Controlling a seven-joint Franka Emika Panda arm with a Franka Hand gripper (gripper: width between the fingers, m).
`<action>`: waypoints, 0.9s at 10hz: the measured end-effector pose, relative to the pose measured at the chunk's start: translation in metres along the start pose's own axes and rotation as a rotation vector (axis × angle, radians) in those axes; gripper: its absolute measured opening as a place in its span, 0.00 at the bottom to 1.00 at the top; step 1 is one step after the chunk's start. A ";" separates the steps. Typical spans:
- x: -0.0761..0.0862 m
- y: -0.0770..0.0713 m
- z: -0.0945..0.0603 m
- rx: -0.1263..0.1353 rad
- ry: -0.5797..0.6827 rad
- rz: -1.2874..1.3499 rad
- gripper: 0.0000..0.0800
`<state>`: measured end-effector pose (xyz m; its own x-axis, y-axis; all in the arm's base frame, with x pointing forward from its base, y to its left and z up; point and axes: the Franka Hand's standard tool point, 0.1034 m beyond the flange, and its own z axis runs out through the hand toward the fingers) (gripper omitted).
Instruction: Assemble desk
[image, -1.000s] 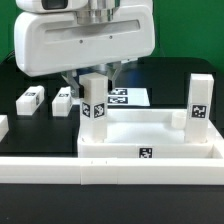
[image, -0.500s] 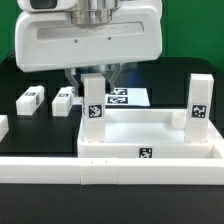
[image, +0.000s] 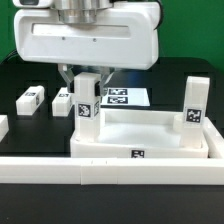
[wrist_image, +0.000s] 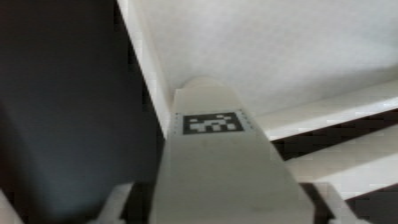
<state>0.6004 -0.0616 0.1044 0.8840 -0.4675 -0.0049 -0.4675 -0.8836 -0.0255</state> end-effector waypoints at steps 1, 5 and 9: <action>0.002 0.003 -0.001 -0.005 0.006 0.061 0.37; 0.002 0.007 0.000 -0.010 0.002 0.152 0.38; -0.006 -0.003 -0.023 0.007 -0.010 0.146 0.80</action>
Offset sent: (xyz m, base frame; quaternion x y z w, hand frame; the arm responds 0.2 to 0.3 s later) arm 0.0000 0.0000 0.0000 0.0000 0.0000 0.1938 0.9810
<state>0.5964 -0.0563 0.1278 0.8068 -0.5905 -0.0191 -0.5908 -0.8062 -0.0309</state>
